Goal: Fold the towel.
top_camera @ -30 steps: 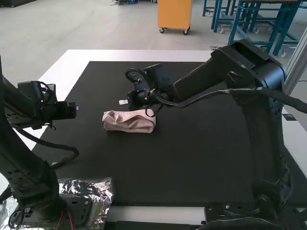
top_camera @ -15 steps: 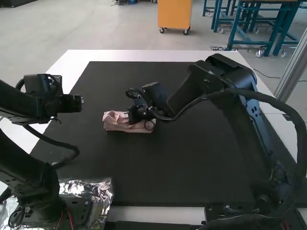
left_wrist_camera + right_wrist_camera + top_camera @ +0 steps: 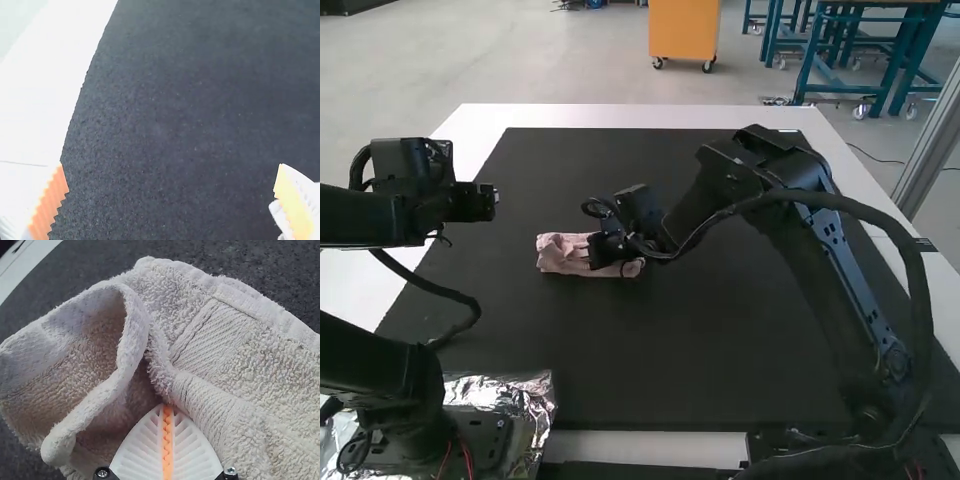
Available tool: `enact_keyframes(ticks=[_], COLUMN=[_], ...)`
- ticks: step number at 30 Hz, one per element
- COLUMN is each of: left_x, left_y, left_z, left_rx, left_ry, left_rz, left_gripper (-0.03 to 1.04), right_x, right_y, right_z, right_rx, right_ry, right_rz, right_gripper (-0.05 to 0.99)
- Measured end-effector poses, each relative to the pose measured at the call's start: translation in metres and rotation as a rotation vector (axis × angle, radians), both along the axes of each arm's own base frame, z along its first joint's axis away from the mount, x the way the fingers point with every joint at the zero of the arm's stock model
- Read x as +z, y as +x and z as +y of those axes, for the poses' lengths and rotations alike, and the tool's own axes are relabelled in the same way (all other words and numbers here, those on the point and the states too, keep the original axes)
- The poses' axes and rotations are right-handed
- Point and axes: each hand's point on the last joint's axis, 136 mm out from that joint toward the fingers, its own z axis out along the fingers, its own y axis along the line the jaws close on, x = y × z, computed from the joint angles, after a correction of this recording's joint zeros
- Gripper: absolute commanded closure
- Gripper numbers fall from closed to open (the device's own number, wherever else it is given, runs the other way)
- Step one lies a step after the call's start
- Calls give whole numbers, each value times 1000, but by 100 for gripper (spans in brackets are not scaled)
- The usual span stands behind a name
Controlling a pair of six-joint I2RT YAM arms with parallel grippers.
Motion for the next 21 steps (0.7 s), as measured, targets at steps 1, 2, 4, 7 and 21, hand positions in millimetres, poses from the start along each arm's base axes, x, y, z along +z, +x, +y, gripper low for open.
enact_keyframes(ticks=[1, 2, 4, 7, 21], left_x=[8, 17, 33, 52, 156], left_y=[1, 2, 3, 3, -19], left_z=[0, 0, 1, 0, -38], left_rx=[0, 2, 3, 3, -85], left_ry=[2, 4, 5, 4, 7], left_rz=[-16, -38, -73, -112, -350], left_gripper=[4, 4, 4, 4, 4], right_x=[5, 12, 33, 91, 397], right_y=[3, 8, 23, 51, 32], right_z=[-4, -8, -21, -46, -180], right_rx=[-11, -28, -69, -142, -415], right_ry=[-1, 5, 18, 66, 314], right_rz=[8, 9, 10, -44, -486], right_gripper=[81, 68, 38, 2, 2])
